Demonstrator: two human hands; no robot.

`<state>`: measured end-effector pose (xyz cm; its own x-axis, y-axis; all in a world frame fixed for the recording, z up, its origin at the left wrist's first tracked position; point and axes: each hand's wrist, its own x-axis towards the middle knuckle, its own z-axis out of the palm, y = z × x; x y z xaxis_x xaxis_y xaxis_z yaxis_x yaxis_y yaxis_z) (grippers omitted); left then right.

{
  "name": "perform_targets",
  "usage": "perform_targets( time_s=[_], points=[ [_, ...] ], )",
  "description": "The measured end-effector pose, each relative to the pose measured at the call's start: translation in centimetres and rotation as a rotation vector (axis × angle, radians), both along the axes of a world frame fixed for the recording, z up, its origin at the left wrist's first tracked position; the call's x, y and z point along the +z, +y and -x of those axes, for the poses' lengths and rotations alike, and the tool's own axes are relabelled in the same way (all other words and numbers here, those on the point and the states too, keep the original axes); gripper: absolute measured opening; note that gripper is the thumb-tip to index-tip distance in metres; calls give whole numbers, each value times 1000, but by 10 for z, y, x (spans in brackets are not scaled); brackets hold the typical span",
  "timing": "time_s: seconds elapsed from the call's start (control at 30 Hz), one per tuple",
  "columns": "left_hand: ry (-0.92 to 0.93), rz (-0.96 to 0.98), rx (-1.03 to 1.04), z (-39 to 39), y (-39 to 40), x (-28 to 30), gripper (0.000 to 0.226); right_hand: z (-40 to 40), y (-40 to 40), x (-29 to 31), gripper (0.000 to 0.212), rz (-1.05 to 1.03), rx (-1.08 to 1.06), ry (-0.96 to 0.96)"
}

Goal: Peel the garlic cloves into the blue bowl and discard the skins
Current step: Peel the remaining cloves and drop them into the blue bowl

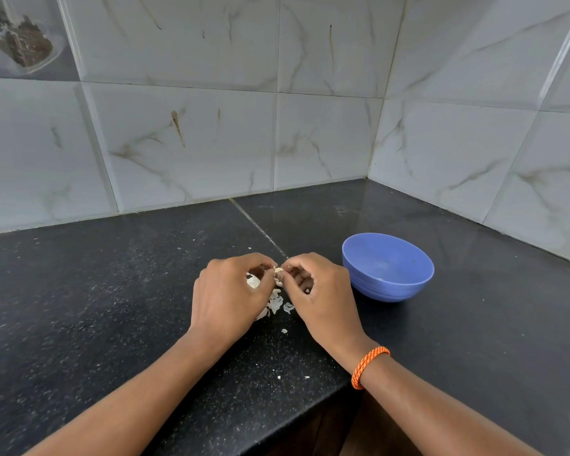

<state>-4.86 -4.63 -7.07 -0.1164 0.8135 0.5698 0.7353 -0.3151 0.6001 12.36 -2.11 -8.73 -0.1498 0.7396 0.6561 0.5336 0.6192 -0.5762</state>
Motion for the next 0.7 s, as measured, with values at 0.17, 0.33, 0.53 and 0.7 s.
perform_targets(
  time_s=[0.17,0.33,0.53,0.7],
  points=[
    [-7,-30,-31,0,2,-2,15,0,0,0,4,-8,-24,-25],
    [-14,-2,-24,-1,1,-1,8,0,-2,1,5,-23,-69,-61],
    [55,-21,30,-2,-1,0,6,0,-2,1,6,-16,-52,-64],
    [85,-38,76,-4,-3,2,7,0,-1,2,7,-18,22,-20]
  ],
)
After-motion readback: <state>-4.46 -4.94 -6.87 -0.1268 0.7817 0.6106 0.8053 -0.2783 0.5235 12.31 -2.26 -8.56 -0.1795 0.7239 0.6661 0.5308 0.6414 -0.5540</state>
